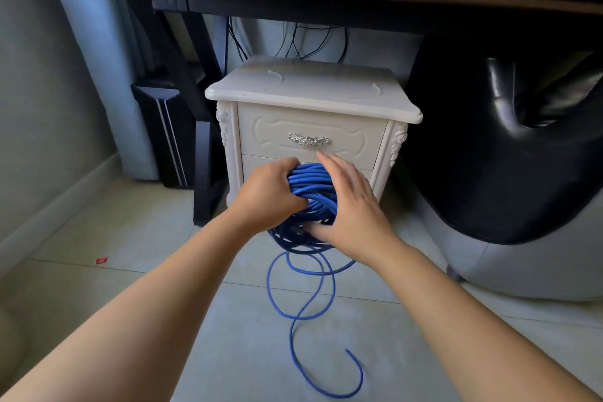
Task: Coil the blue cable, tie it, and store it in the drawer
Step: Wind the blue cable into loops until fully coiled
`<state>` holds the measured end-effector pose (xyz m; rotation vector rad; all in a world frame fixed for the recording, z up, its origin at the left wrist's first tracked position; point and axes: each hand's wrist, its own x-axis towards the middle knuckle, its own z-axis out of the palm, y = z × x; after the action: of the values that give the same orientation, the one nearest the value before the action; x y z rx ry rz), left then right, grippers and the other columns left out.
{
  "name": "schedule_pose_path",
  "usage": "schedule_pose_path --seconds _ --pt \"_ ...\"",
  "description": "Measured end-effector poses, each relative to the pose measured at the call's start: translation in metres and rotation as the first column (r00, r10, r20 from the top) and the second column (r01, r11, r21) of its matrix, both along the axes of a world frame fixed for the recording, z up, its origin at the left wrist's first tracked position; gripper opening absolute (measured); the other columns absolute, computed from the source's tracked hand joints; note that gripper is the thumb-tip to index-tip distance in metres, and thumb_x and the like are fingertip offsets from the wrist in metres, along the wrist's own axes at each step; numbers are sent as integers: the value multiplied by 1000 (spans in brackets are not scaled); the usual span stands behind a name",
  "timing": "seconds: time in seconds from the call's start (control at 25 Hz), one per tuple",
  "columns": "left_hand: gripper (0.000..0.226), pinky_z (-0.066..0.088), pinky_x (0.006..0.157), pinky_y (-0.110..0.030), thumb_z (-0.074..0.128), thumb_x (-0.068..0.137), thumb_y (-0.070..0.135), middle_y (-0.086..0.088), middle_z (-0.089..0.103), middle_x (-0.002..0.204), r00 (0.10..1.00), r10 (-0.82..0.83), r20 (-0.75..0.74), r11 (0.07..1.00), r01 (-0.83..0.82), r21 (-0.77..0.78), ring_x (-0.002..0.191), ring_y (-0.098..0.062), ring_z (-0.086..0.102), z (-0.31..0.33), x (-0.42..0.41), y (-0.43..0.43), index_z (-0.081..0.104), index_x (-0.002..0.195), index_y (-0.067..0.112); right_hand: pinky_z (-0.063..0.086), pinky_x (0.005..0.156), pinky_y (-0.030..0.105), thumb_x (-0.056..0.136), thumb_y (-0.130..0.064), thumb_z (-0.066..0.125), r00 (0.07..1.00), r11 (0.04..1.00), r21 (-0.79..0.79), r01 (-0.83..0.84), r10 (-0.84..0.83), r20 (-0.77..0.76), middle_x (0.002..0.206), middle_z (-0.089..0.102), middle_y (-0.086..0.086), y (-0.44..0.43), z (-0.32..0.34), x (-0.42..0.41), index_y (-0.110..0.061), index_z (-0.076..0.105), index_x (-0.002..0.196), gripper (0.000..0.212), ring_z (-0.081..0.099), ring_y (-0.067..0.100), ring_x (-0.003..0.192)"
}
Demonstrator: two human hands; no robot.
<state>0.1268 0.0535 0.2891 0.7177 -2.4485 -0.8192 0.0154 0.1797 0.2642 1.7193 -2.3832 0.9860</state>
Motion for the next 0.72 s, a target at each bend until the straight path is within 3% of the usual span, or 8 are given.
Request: schedule_pose_path --seconds 0.12,0.28,0.36,0.44,0.52,0.56,0.64,0.72 --pt "22 50 61 -34 70 69 3 -6 64 74 999 -23 -46 988 30 151 66 -24 60 3 2 1 60 86 11 41 101 26 77 -25 74 955 982 -123 143 -104 279 138 48 -12 1 -4 -4 -38 34 144 79 49 7 121" --pt "21 40 57 -29 68 67 -7 -9 56 67 987 41 -157 912 27 409 57 -19 50 6 6 -5 60 83 4 49 93 22 75 -17 77 809 960 -224 170 -7 587 117 64 -17 4 -8 -3 -38 49 131 66 61 1 106" --pt "22 40 57 -28 65 67 -11 -8 54 68 952 141 -272 806 50 589 58 -19 50 9 7 -8 60 79 6 52 90 28 72 -15 79 651 940 -273 206 77 756 106 69 -11 3 -13 -1 -32 54 125 62 67 7 99" --pt "24 41 61 -30 63 62 -8 -8 55 69 906 227 -356 654 129 746 62 -20 52 10 6 -5 59 77 10 55 86 39 67 -18 79 420 923 -284 258 158 894 101 69 2 -1 -17 2 -18 56 122 60 69 16 92" --pt "25 42 63 -32 60 53 -2 -7 54 66 880 287 -378 510 193 838 62 -22 52 10 3 2 57 75 9 54 89 49 65 -17 78 208 899 -301 320 243 948 102 64 9 -6 -13 3 -5 55 123 63 68 26 93" --pt "24 42 64 -33 60 51 0 -6 54 65 875 307 -375 452 213 866 62 -22 52 8 1 6 57 73 8 54 92 52 66 -15 78 161 888 -304 346 263 951 102 63 11 -7 -10 1 -3 55 123 62 67 32 97" --pt "16 43 66 -34 59 53 0 -5 54 63 872 295 -391 391 263 882 61 -21 52 6 -1 16 57 67 8 54 91 53 71 -8 77 164 878 -308 368 264 950 94 67 11 -5 -1 -4 -4 59 117 49 68 36 98" --pt "11 43 70 -36 59 62 -3 -5 55 63 877 262 -404 376 293 879 63 -21 52 3 -1 21 58 65 8 57 84 48 73 -1 73 202 879 -272 392 206 958 84 66 12 -1 5 -7 -8 62 108 37 69 34 87"
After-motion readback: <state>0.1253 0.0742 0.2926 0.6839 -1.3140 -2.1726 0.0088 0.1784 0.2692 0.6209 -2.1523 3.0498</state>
